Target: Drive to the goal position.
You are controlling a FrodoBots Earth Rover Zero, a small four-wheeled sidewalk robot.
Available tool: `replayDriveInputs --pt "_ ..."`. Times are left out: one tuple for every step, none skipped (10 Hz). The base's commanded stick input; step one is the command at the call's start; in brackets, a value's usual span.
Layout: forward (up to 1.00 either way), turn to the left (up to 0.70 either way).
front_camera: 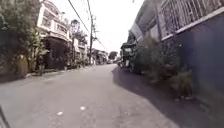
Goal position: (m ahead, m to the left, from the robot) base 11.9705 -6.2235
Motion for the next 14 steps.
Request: replayDriveInputs --pt "0.7 0.0" --pt "0.7 0.0" --pt "0.7 0.0" --pt "0.7 0.0" --pt "0.7 0.0" --pt "0.7 0.0" --pt "0.7 0.0" --pt "0.7 0.0" --pt "0.7 0.02" --pt "0.7 0.02" --pt "0.7 0.02" --pt "0.7 0.02" --pt "0.7 0.02" --pt "0.7 0.02"
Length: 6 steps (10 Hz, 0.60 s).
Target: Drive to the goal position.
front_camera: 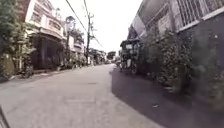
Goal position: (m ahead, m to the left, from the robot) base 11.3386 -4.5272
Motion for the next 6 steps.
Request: replayDriveInputs --pt "0.7 0.02" --pt "0.7 0.03" --pt "0.7 0.17" --pt "0.7 0.3" --pt "0.7 0.25" --pt "0.7 0.05"
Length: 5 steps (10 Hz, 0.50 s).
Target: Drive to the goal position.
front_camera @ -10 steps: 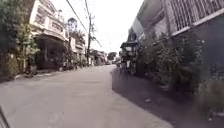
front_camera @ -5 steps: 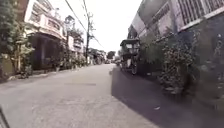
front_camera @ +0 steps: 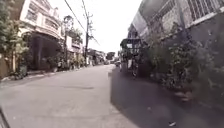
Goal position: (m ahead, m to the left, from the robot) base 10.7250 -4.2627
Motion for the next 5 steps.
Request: replayDriveInputs --pt "0.7 0.0" --pt "0.7 0.0" --pt "0.7 0.0" --pt "0.7 0.0" --pt "0.7 0.0"
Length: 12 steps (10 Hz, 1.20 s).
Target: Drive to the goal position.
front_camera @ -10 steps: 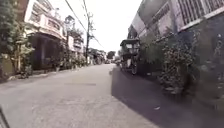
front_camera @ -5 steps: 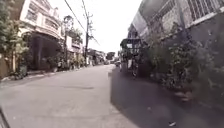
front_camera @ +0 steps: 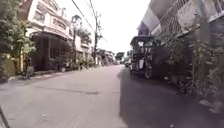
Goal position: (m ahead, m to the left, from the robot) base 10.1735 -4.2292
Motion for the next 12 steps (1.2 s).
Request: replayDriveInputs --pt "0.7 0.0" --pt "0.7 0.0" --pt "0.7 0.0" --pt "0.7 0.0" --pt "0.7 0.0" --pt "0.7 0.0" --pt "0.7 0.0" --pt "0.7 0.0" --pt "0.7 0.0" --pt "0.7 0.0" --pt "0.7 0.0" --pt "0.7 0.0"
